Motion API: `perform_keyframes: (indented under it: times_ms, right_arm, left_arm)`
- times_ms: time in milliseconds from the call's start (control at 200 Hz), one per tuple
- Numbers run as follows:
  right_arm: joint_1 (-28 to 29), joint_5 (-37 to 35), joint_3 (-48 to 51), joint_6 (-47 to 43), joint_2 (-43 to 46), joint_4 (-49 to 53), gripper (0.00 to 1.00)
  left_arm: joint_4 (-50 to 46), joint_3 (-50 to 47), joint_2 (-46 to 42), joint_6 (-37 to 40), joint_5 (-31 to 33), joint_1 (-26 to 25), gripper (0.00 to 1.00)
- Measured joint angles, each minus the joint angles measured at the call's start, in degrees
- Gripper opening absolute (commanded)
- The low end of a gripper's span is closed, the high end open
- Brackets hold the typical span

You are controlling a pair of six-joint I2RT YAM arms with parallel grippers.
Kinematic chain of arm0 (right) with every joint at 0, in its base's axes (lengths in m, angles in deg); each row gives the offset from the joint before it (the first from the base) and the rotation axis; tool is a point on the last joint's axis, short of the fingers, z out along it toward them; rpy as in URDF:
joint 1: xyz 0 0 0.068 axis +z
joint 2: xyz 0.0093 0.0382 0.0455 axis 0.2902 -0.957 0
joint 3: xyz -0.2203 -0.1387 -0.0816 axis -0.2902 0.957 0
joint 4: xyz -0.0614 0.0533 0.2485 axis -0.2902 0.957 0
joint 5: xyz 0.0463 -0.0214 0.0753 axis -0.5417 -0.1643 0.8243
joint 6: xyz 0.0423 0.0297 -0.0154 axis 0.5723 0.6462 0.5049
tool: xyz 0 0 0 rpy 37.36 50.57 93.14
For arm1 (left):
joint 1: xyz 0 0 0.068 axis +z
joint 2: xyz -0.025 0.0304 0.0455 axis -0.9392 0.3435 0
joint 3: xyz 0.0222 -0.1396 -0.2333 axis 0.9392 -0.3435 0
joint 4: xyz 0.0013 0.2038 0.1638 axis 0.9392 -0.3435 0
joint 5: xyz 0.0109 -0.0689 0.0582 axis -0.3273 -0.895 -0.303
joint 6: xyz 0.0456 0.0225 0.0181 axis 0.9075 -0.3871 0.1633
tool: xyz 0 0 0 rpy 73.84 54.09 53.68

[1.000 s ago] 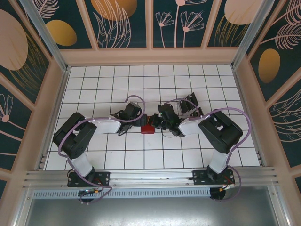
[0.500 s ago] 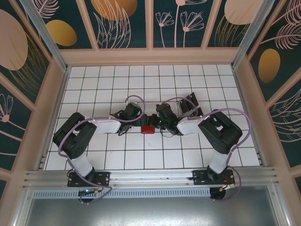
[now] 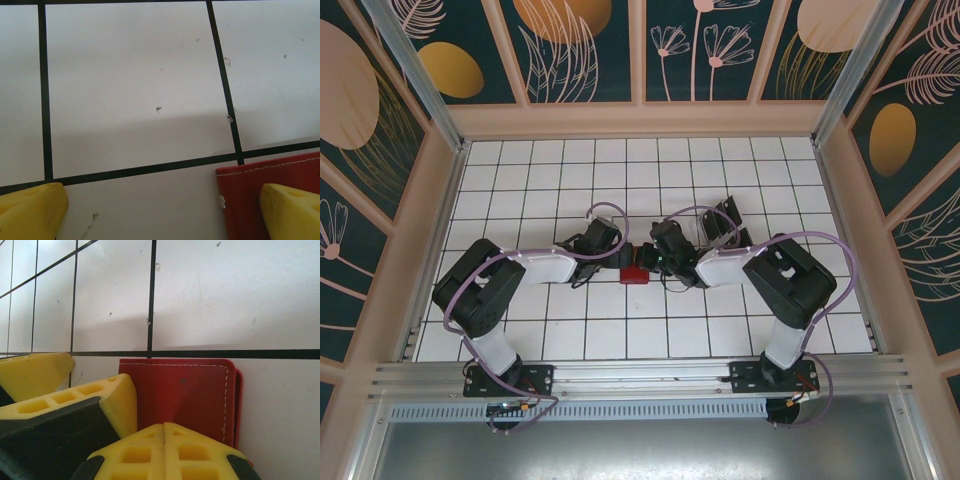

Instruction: Put the credit cards into the card holder

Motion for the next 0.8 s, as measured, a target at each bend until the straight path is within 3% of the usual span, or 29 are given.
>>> perform_keyframes:
  times_ms: [801]
  right_arm:
    - [1.9, -2.6, 0.0, -0.2, 0.2, 0.6, 0.00]
  left_arm:
    - [0.0, 0.0, 0.0, 0.0, 0.0, 0.0, 0.99]
